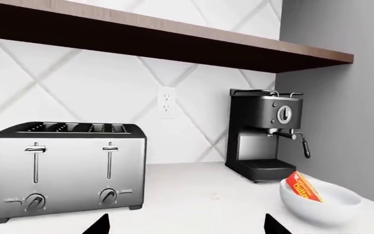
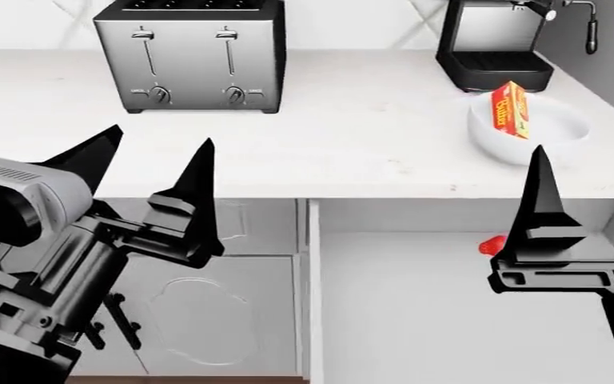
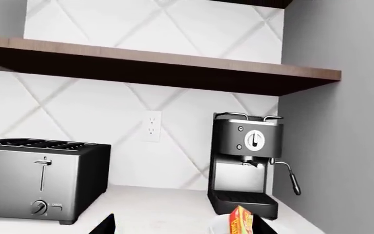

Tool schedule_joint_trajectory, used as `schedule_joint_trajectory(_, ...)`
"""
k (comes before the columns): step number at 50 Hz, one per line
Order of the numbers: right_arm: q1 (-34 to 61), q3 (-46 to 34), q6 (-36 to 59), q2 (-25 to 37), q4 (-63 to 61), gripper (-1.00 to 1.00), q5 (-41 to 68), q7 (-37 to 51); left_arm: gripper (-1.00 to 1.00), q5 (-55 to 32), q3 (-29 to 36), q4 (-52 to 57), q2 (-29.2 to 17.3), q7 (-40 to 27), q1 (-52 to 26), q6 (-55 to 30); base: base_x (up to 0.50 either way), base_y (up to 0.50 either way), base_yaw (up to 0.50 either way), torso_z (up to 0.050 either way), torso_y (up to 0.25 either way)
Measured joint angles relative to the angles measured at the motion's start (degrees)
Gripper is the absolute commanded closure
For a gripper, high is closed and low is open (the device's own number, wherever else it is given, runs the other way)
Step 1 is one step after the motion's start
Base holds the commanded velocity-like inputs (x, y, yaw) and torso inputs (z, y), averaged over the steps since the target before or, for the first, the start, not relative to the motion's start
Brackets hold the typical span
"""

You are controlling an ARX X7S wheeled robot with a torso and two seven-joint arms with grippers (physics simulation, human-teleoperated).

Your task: Place the bar in the bowl and close the drawer.

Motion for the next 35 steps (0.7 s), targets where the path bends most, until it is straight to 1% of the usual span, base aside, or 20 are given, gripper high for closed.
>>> schedule_joint_trajectory(35,1.0,-0.2,0.3,-0.2,-0.3,-1.00,0.4,-0.1,-1.00,-0.6,-0.9,0.2,0.0,0.2,-0.2,-0.5,0.00,0.50,0.00,0.000,0.000)
